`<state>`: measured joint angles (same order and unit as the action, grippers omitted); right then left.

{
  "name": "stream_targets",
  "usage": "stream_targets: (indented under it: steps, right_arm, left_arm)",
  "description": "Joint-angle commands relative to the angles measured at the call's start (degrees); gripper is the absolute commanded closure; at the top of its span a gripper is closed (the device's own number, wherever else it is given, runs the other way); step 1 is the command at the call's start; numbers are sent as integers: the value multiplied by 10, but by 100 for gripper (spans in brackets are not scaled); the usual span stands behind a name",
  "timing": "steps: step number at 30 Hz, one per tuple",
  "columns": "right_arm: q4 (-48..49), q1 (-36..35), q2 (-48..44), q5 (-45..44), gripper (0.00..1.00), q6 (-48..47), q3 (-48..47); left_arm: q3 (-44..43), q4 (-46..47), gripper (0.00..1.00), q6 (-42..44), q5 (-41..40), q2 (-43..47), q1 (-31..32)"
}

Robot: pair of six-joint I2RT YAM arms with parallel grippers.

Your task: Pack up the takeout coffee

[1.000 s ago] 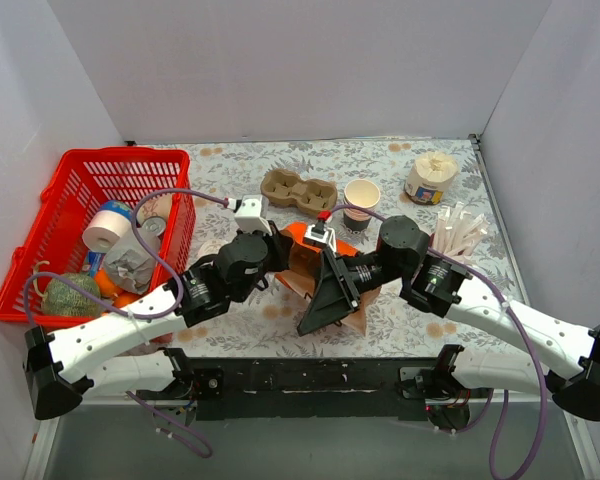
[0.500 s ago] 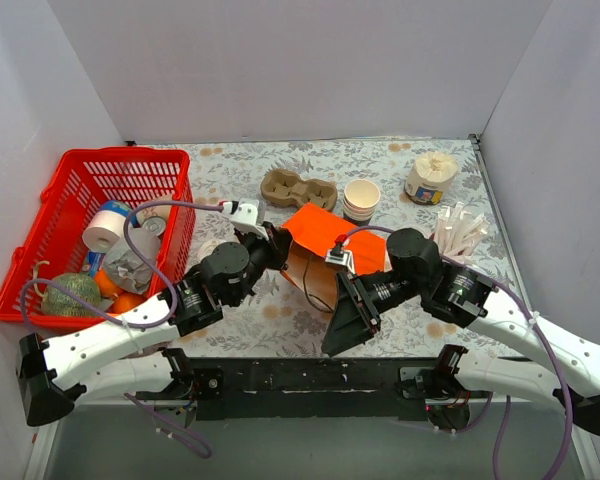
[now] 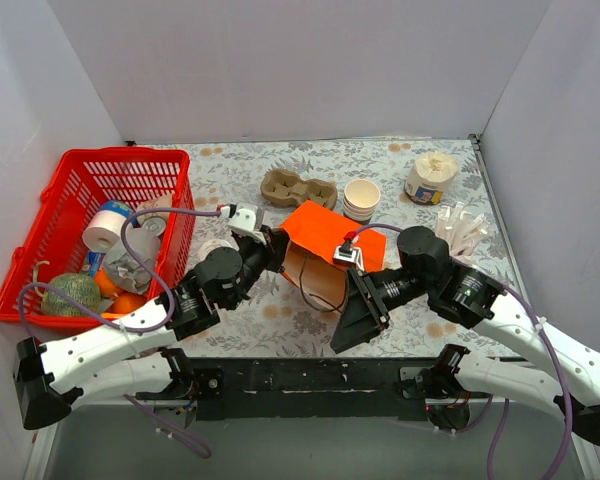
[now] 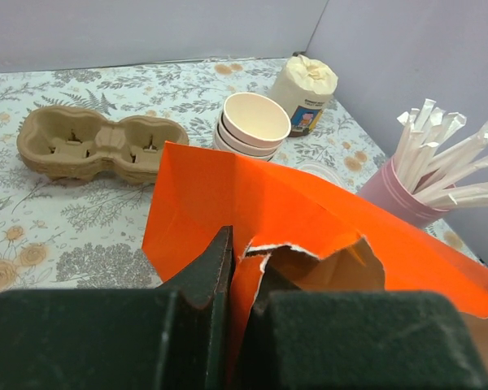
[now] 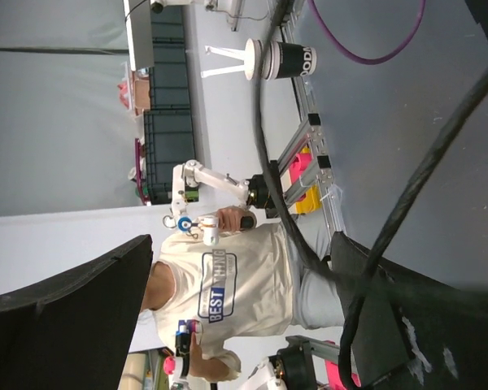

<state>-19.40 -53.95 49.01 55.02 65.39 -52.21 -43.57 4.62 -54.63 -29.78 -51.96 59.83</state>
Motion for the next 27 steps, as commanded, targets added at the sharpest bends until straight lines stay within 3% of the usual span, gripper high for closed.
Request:
stream_targets:
  steps: [1,14,22,27]
  right_arm:
    - [47,2,-10,64,2,5,7]
    - [-74,10,-8,36,2,-62,-58]
    - [-278,32,17,-33,2,-211,-200]
    - [-227,32,13,-62,2,-210,-195]
  left_arm:
    - [3,-1,100,2,-57,-10,-1]
    - [2,-42,100,-64,-82,-14,-1]
    - [-2,-103,100,-89,-95,2,-2]
    - [-2,-120,100,-101,-96,3,-1]
